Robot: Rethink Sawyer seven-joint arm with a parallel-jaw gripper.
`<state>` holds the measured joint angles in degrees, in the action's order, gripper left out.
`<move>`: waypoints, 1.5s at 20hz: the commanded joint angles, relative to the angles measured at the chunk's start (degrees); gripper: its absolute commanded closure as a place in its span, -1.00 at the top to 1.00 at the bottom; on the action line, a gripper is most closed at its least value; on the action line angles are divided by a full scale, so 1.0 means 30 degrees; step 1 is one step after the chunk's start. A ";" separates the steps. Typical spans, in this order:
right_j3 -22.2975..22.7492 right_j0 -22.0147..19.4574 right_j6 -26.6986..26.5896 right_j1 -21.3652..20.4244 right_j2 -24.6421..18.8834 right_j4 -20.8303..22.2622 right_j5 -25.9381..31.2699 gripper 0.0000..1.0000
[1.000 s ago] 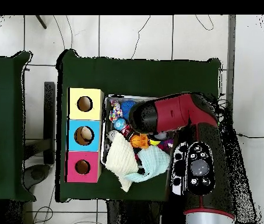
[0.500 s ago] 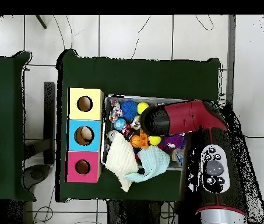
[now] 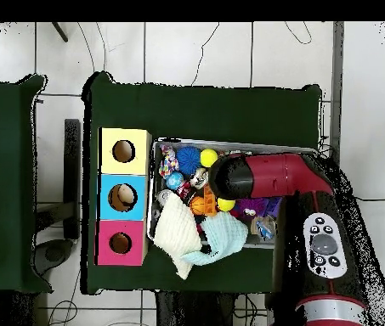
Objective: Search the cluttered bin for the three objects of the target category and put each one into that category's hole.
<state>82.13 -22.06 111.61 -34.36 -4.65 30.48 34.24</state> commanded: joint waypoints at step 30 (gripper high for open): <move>0.0639 -0.1722 -0.2505 0.2103 -0.4795 0.2034 0.1515 1.00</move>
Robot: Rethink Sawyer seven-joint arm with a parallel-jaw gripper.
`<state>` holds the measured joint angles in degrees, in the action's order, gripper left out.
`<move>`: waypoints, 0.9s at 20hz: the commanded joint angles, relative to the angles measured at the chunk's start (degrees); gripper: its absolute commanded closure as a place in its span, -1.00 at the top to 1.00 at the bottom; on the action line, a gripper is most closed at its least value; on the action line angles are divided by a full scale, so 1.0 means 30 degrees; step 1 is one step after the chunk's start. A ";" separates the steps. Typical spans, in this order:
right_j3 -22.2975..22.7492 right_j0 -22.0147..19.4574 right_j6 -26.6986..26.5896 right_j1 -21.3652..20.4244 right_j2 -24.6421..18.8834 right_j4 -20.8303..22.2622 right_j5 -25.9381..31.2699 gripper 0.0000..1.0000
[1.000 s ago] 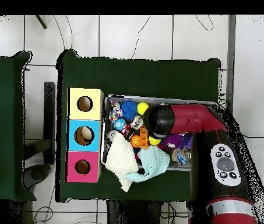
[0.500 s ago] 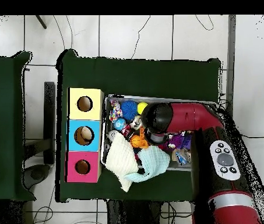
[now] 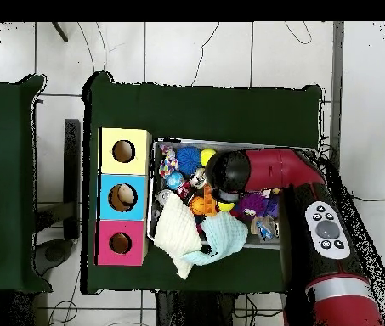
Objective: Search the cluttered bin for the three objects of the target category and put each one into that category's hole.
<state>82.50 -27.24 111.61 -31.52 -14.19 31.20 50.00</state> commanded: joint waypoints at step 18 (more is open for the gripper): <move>-0.0898 0.1440 -0.2461 0.3288 0.0134 0.1856 -0.0282 1.00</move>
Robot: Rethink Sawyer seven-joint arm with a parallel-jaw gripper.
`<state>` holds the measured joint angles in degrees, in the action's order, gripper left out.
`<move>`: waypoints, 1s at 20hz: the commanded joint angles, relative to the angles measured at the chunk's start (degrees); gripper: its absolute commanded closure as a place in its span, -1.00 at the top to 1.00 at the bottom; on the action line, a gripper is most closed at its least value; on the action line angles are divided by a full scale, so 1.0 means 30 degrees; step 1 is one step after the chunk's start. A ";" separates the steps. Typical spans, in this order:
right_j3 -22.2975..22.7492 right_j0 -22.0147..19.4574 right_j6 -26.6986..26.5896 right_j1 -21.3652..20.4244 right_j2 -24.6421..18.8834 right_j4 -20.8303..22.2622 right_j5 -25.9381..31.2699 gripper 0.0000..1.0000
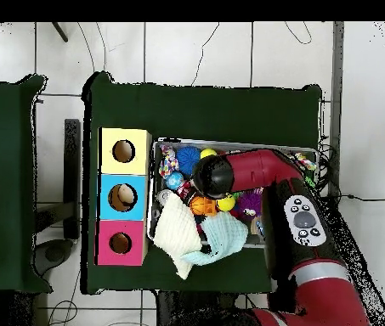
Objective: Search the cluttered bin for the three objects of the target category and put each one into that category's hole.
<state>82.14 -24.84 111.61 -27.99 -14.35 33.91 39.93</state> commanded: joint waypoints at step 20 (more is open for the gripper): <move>-0.2220 0.0232 -0.3353 0.1344 0.0556 0.0955 0.4466 1.00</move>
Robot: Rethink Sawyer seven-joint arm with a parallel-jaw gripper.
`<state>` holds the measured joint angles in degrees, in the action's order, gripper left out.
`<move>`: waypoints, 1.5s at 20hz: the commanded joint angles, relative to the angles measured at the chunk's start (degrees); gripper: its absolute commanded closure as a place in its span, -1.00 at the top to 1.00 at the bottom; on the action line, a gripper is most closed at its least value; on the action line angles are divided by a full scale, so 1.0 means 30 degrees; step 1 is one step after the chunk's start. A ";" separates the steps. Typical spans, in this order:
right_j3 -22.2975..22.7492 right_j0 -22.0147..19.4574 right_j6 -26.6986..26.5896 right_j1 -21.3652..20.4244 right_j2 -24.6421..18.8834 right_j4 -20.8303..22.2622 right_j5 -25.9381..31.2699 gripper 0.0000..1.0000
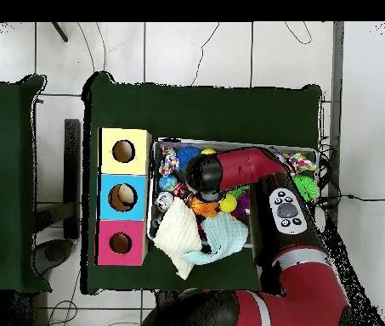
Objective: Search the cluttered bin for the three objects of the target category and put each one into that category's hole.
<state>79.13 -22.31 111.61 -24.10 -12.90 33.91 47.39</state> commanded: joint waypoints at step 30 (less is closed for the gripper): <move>-0.1589 -0.4534 -0.9148 0.0409 -0.2417 0.0117 0.6563 1.00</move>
<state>69.87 -35.09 105.17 -22.44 -16.25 33.96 57.23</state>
